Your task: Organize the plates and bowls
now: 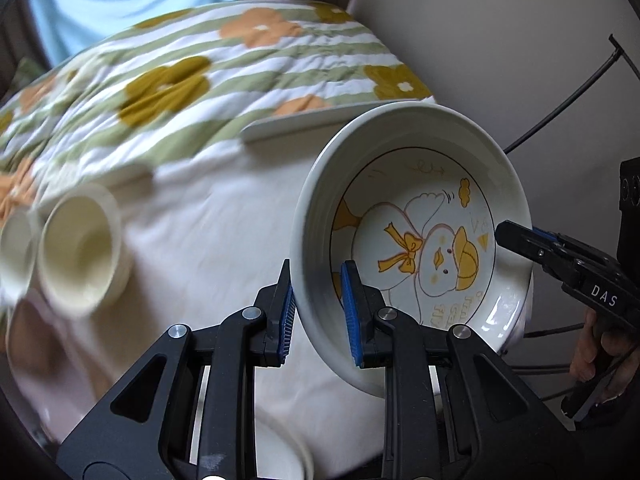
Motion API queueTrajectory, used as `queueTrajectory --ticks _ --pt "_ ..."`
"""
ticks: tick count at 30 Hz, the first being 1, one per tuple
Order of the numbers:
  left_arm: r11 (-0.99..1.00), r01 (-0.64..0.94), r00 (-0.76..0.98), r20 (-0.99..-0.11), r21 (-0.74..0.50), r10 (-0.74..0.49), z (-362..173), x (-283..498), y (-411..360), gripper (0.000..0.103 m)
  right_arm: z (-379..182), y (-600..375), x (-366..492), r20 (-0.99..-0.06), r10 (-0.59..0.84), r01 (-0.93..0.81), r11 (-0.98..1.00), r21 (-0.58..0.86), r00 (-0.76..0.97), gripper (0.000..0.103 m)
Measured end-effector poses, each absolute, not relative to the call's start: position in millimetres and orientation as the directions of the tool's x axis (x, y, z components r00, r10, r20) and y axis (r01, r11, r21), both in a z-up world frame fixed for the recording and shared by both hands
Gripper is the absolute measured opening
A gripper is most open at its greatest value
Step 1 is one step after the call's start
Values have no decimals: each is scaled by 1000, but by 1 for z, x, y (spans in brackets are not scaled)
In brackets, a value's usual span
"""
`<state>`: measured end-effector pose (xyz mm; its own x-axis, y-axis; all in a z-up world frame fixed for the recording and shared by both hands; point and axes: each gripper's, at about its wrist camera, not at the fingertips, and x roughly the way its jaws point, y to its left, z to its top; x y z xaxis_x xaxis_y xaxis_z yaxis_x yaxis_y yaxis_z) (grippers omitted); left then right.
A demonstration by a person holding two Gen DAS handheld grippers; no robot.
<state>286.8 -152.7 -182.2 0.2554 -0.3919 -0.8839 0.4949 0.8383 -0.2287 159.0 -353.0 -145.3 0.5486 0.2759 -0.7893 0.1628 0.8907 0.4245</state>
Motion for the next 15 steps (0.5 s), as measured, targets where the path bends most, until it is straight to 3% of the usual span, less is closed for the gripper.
queueTrajectory --ticks 15 --pt "948 221 323 -900 -228 -291 -198 179 23 19 -173 -207 113 -805 442 -49 885 462 395 19"
